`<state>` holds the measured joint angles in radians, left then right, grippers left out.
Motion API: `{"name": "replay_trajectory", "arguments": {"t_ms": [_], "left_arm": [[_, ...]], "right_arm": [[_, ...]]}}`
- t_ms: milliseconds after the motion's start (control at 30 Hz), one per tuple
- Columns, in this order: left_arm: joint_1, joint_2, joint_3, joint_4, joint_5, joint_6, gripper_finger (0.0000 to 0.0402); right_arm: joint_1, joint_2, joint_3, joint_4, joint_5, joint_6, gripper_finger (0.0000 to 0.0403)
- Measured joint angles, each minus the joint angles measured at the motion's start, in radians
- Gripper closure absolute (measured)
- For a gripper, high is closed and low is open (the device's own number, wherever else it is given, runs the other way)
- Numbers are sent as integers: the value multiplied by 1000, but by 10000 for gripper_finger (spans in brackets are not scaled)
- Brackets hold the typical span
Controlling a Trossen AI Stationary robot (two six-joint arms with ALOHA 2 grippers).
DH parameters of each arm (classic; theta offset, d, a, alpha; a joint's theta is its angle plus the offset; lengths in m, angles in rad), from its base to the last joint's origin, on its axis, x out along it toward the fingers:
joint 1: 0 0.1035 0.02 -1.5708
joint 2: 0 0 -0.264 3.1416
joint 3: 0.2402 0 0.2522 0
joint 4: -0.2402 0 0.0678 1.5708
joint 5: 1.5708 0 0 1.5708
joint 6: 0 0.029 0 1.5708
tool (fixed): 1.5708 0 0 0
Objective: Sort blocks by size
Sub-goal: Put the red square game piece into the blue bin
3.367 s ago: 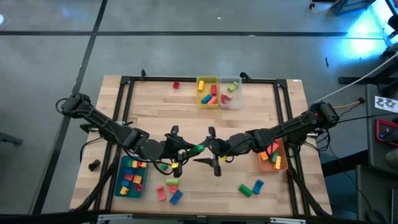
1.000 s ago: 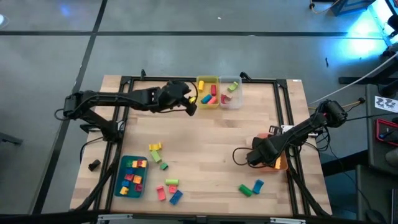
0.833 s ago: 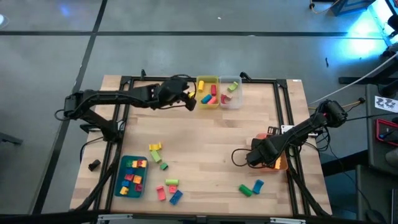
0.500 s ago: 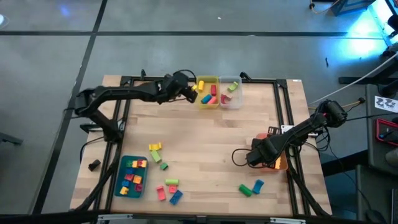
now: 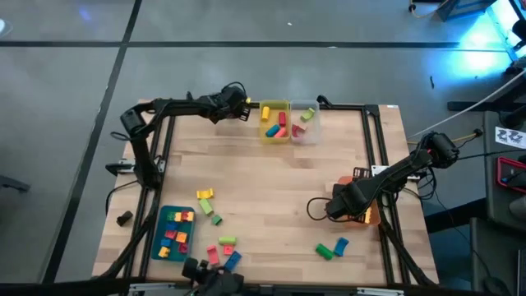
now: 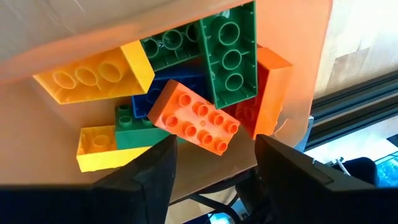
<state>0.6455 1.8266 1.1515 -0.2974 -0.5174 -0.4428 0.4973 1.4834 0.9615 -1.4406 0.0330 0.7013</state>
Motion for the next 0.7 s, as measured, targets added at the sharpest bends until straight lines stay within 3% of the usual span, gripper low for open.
{"name": "replay_trajectory", "arguments": {"t_ms": [267,700], "left_arm": [[39,68,0,13,31,2,204],[43,75,0,82,107,1,204]], "right_arm": [[0,0,0,1,0,-4,187],[0,0,0,8,27,-4,187]]}}
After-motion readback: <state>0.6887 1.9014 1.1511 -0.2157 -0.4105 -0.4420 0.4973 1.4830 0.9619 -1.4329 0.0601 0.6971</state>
